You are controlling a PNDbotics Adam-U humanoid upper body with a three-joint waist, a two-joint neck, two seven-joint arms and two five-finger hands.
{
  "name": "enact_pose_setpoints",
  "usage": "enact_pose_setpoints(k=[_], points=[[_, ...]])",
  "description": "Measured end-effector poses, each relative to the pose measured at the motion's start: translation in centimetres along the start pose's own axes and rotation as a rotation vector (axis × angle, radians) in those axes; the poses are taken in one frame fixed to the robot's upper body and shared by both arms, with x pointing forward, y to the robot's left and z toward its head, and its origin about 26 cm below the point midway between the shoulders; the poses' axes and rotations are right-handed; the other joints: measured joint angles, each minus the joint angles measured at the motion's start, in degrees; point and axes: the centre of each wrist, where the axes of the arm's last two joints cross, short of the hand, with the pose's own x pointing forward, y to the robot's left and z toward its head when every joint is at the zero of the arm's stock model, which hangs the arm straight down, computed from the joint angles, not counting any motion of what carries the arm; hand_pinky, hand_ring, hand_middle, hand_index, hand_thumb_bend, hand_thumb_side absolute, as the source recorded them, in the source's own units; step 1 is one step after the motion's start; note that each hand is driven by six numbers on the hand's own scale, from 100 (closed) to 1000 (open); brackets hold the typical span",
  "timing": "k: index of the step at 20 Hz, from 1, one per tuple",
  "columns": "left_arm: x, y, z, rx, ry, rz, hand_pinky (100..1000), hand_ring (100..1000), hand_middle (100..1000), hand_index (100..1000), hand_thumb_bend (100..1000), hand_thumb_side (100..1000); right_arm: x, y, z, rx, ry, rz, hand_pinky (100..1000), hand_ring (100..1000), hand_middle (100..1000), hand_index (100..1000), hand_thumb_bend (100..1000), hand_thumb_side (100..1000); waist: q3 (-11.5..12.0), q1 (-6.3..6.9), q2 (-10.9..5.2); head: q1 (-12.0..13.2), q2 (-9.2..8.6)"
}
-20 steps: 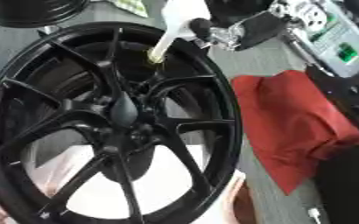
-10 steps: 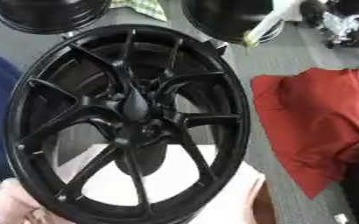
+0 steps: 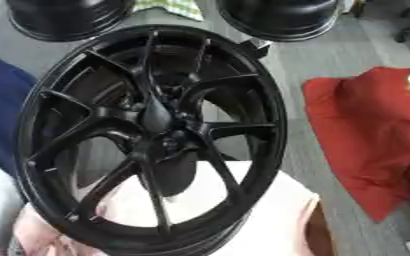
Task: Pull the pin out of the wheel hub.
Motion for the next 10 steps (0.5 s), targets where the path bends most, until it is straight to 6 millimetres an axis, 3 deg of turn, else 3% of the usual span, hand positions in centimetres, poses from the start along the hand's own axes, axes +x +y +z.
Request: enact_pose_setpoints(k=[1, 2, 4, 5, 6, 7, 8, 9, 10], points=[[0.2, -0.1, -0.1, -0.004, -0.007, 0.002, 685, 561, 515, 734, 335, 545, -0.2, 0.3, 1.6, -0.042, 0.013, 0.033, 637, 621, 294, 415, 100, 100, -0.1, 0.26, 0.01, 0.0, 0.0], [0.4, -0.3, -0.3, -0.01, -0.016, 0.002, 686, 563, 516, 735, 336, 543, -0.3, 0.8, 2.8, -0.079, 0.031, 0.066, 665, 666, 376, 497, 100, 100, -0.3, 0.43, 0.04, 0.2, 0.0], [1.0, -0.3, -0.7, -0.02, -0.041, -0.002, 686, 564, 517, 735, 338, 542, -0.6, 2.3, 4.6, -0.128, 0.075, 0.129, 723, 757, 545, 669, 100, 170, -1.3, 0.69, 0.14, 0.6, -0.02], [1.4, -0.4, -0.9, -0.024, -0.055, -0.001, 687, 564, 518, 736, 339, 541, -0.8, 3.3, 5.2, -0.138, 0.102, 0.16, 759, 817, 695, 794, 147, 230, -1.6, 0.86, 0.29, 0.9, -0.04], [1.6, -0.4, -1.0, -0.027, -0.066, -0.002, 687, 565, 518, 736, 340, 541, -1.0, 4.4, 5.6, -0.139, 0.127, 0.19, 762, 825, 718, 808, 155, 251, -1.9, 0.98, 0.48, 1.1, -0.08], [1.9, -0.4, -1.1, -0.029, -0.076, -0.002, 688, 565, 519, 736, 341, 541, -1.2, 5.5, 5.9, -0.138, 0.154, 0.217, 751, 817, 720, 819, 141, 328, -2.1, 1.08, 0.8, 1.4, -0.18], [2.2, -0.5, -1.1, -0.032, -0.088, 0.002, 688, 565, 519, 736, 341, 541, -1.3, 6.7, 6.0, -0.136, 0.182, 0.238, 751, 817, 720, 819, 141, 328, -2.2, 1.09, 1.23, 1.7, -0.42], [2.4, -0.6, -1.2, -0.033, -0.095, 0.004, 688, 566, 521, 736, 347, 539, -1.5, 7.8, 6.1, -0.133, 0.204, 0.254, 747, 804, 727, 832, 115, 456, -2.2, 1.09, 1.55, 1.9, -0.62], [2.6, -0.6, -1.2, -0.033, -0.103, 0.008, 688, 566, 521, 736, 347, 539, -1.6, 8.7, 6.0, -0.132, 0.222, 0.268, 747, 804, 727, 832, 115, 460, -2.2, 1.05, 1.81, 2.0, -0.66]])
